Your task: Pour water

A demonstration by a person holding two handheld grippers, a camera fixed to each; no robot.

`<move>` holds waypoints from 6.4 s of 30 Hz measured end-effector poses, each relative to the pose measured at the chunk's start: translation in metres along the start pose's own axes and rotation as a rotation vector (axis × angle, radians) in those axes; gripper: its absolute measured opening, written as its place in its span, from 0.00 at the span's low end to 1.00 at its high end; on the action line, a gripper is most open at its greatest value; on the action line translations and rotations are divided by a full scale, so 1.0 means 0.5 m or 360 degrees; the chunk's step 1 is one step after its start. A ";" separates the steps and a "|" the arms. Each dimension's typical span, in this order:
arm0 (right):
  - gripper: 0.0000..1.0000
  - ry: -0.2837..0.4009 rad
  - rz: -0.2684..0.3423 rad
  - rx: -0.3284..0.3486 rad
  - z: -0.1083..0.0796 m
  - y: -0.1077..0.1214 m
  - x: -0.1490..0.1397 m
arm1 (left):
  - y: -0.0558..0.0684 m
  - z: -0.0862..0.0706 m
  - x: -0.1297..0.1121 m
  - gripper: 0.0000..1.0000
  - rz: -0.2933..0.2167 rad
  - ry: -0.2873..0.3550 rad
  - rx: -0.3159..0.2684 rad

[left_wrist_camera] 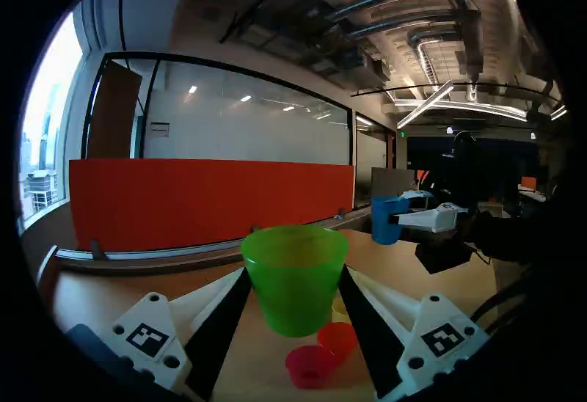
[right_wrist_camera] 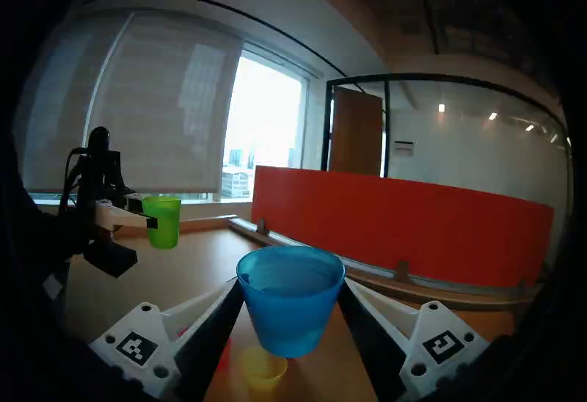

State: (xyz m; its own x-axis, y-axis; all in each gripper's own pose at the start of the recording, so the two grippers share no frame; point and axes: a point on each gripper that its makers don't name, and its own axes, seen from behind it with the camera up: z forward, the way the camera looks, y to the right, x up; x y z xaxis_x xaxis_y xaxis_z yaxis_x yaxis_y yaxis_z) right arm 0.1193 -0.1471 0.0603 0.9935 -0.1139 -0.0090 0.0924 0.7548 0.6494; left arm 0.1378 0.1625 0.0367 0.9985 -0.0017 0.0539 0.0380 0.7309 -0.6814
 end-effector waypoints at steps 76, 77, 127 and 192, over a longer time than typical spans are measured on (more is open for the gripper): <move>0.89 -0.0022 -0.0453 0.0273 0.067 -0.098 0.127 | 0.045 0.013 -0.072 0.82 -0.0039 -0.0091 -0.0152; 0.89 -0.0022 -0.0460 0.0277 0.068 -0.100 0.128 | 0.045 0.013 -0.072 0.82 -0.0040 -0.0090 -0.0156; 0.89 0.0055 -0.0881 0.0478 0.146 -0.187 0.188 | 0.104 0.017 -0.109 0.82 -0.0043 -0.0099 -0.0311; 0.89 0.0049 -0.1404 0.0498 0.213 -0.200 0.207 | 0.141 0.010 -0.106 0.82 0.0017 -0.0083 -0.0391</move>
State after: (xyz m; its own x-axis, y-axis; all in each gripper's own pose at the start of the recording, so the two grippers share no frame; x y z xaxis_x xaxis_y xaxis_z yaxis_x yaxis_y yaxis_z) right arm 0.2058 -0.3033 0.0756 0.5745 -0.5421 -0.6133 0.7959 0.1950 0.5732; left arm 0.0875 0.2176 -0.0106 0.9959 0.0450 0.0789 0.0420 0.5427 -0.8389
